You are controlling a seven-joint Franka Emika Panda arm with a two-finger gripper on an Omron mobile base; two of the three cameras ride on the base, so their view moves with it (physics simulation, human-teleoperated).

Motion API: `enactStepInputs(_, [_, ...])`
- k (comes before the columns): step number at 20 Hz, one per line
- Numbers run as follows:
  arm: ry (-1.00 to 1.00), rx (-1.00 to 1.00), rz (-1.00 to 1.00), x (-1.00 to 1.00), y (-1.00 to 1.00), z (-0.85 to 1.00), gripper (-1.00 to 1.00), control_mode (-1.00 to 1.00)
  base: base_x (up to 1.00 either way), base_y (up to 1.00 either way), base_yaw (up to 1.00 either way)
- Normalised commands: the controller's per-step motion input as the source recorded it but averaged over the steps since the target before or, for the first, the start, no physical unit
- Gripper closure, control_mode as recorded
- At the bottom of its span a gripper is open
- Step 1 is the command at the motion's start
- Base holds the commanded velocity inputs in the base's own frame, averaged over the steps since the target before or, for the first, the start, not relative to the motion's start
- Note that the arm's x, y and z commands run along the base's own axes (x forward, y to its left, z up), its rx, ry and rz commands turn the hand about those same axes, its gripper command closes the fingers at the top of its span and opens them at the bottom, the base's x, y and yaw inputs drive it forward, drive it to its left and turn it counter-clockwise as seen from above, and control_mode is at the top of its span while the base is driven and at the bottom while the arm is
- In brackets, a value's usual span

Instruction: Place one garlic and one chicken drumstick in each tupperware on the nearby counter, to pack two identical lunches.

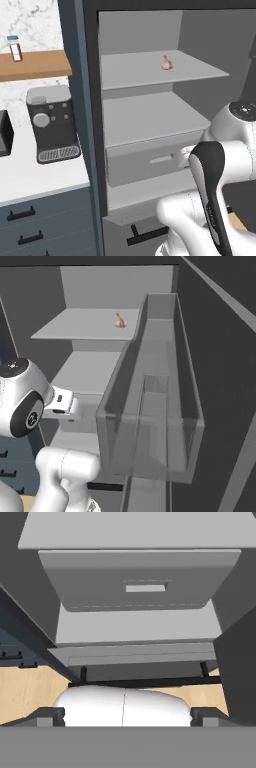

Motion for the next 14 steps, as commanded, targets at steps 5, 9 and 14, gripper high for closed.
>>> enactStepInputs(5, [-0.01,0.0,0.01,0.0,-0.01,0.0,-1.0,-1.0,0.17,-0.09,0.03])
enactStepInputs(9, [-0.19,0.0,0.01,0.0,-0.08,0.26,-1.0,-1.0,0.0,0.0,0.0])
enactStepInputs(14, [-0.42,0.0,0.0,0.01,0.0,0.67,-1.0,-1.0,0.0,0.0,0.0])
